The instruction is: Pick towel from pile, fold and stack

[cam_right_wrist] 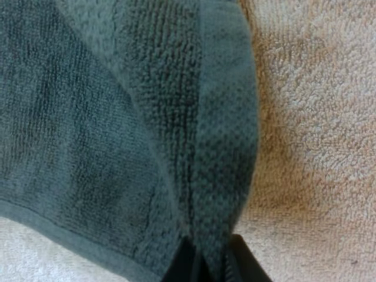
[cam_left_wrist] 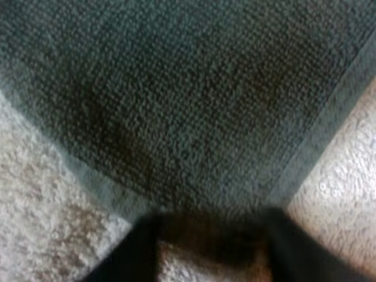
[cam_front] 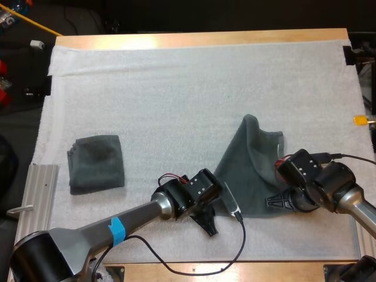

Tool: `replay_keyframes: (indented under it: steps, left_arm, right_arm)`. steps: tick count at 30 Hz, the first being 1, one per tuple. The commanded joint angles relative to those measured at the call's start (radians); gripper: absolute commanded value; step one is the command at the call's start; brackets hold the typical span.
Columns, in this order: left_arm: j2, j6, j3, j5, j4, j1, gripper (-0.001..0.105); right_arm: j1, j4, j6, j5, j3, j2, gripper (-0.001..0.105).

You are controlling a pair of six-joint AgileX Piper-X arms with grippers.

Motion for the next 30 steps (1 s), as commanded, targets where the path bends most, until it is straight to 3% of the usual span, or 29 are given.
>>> replay_keyframes:
  steps: [1,12,15,20,22,30]
  left_arm:
    - [-0.009,-0.005,-0.002,0.003,0.006,-0.005,0.056]
    - [0.056,-0.005,-0.002,0.009,0.007,-0.005,0.050]
    - [0.074,-0.005,-0.002,0.009,0.022,-0.005,0.041]
    - [0.072,-0.018,-0.015,0.009,0.032,-0.005,0.009]
    - [0.065,-0.029,-0.030,0.009,0.042,-0.005,0.002]
    - [-0.037,-0.032,-0.123,0.009,0.090,-0.005,0.000]
  right_arm:
    - [0.001,-0.004,0.005,0.006,-0.002,-0.008,0.000]
    - [0.001,-0.004,0.005,0.006,-0.002,-0.008,0.000]
    - [0.001,-0.004,0.005,0.006,-0.002,-0.008,0.000]
    - [0.001,-0.008,0.005,0.006,-0.002,-0.008,0.000]
    - [0.001,-0.011,0.005,0.006,-0.002,-0.008,0.000]
    - [0.001,-0.011,0.005,0.006,-0.002,-0.008,0.000]
